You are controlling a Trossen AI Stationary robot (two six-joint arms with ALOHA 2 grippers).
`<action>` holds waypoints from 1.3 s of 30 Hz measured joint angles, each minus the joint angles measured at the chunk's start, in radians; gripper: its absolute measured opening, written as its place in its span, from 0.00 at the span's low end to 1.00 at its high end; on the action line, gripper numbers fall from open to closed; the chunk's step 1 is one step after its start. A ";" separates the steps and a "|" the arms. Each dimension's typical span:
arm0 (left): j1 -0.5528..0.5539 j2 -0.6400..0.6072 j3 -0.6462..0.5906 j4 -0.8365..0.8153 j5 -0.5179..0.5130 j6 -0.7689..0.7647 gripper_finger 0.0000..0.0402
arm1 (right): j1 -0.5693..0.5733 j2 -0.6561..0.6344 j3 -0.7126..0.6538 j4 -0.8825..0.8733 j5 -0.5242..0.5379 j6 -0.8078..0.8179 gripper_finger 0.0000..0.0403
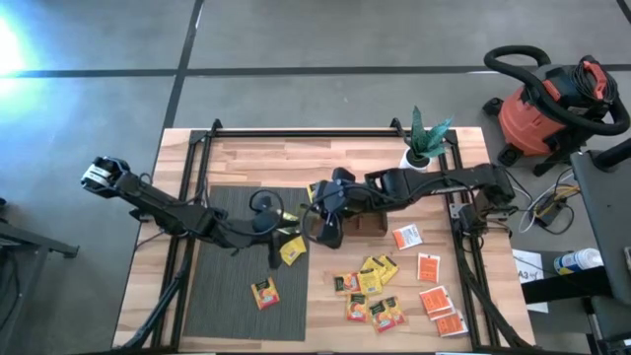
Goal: Pick & Place Tea
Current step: Put the yellow tea bag into the middle section of the wooden organizer
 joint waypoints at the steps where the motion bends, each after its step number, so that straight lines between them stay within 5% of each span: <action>1: 0.000 0.000 -0.011 -0.006 -0.016 -0.026 0.34 | -0.007 0.000 -0.004 0.000 0.000 0.000 0.02; 10: -0.031 -0.008 -0.119 -0.019 -0.026 -0.253 0.36 | -0.089 0.000 -0.149 0.009 -0.095 -0.035 0.02; 22: -0.089 -0.068 -0.171 -0.018 -0.126 -0.362 0.36 | -0.169 0.001 -0.479 0.307 -0.205 -0.046 0.02; 39: -0.089 -0.085 -0.175 -0.035 -0.133 -0.348 0.36 | -0.186 -0.006 -0.541 0.348 -0.179 -0.135 0.02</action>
